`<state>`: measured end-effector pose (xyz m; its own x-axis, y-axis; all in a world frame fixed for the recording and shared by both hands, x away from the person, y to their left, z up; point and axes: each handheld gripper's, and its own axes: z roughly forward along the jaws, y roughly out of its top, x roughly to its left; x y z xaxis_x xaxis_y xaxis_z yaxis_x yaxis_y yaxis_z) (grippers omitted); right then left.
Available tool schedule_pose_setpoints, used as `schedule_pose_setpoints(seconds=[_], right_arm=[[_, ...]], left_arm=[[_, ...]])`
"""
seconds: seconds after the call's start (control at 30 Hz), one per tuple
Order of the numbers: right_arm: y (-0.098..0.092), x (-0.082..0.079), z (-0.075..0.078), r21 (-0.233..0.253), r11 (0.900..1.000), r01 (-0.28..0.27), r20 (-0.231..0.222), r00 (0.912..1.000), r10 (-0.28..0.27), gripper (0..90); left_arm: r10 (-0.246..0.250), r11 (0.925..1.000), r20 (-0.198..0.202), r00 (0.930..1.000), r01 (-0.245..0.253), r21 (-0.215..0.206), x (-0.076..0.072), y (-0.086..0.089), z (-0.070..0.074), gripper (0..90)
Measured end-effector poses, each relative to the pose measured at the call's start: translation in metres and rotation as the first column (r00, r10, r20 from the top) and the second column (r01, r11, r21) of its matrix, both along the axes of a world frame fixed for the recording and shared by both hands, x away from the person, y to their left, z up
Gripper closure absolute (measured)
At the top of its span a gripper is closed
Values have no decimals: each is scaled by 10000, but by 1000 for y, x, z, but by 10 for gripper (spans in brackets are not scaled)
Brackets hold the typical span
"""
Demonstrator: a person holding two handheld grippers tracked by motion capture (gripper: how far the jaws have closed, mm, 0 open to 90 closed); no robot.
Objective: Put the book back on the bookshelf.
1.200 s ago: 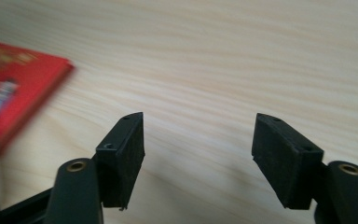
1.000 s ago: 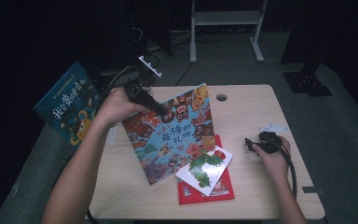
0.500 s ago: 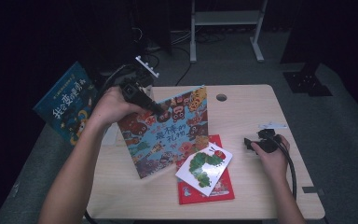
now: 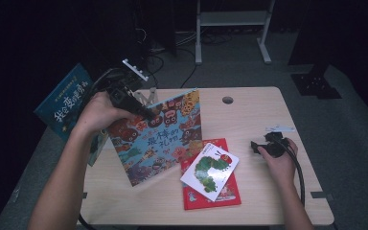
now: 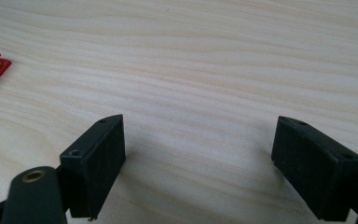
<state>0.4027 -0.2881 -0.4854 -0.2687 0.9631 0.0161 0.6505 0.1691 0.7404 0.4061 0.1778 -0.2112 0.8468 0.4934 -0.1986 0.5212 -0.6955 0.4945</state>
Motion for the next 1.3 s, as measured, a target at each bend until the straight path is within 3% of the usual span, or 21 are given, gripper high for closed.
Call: schedule_pose_setpoints(seconds=[0.17, 0.5, 0.7, 1.07, 1.3], right_arm=[[0, 0, 0, -4, 10000, -9, 0, 10000, 9, 164], [0, 0, 0, 16, 10000, 14, -19, 10000, -14, 166], [0, 1, 0, 11, 10000, 39, -9, 10000, -39, 166], [0, 2, 0, 16, 10000, 72, -10, 10000, -72, 167], [-1, 2, 0, -1, 10000, 73, -4, 10000, -73, 168]], left_arm=[[233, 9997, 95, 9997, -233, 12, -8, 16, 2, 807], [676, 9966, 30, 9977, -674, -483, -22, 56, 4, 807], [992, 9937, 171, 9949, -982, -536, -34, 79, 8, 807], [1696, 9848, 353, 9849, -1680, -435, -50, 118, 11, 807], [2282, 9730, 331, 9730, -2268, -422, -56, 142, 10, 807]])
